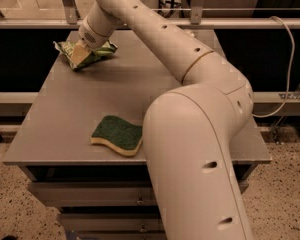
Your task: Move green jalapeno chip bag near 7up can
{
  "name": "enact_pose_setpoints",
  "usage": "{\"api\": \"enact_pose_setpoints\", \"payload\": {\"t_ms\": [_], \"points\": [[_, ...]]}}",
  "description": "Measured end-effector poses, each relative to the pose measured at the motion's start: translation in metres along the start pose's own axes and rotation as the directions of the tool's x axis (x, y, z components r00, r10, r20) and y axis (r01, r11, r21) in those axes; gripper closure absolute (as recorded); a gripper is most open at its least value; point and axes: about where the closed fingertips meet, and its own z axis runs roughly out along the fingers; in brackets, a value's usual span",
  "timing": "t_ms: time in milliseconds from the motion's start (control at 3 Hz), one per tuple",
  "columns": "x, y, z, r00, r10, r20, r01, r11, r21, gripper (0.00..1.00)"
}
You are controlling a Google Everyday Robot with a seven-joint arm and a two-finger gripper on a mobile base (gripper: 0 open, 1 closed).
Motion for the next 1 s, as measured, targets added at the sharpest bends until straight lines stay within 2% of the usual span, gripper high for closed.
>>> {"api": "enact_pose_setpoints", "payload": {"t_ms": [333,667,1000], "points": [[-0.007,0.000,-0.014,1.000,-0.018,0.025,0.018,0.9997,0.017,1.00],[-0.017,0.006,-0.045,0.995,-0.078,0.064,0.075,0.9960,0.049,1.00],[-0.024,0.020,-0.091,0.981,-0.174,0.089,0.166,0.9818,0.092,1.00]]}}
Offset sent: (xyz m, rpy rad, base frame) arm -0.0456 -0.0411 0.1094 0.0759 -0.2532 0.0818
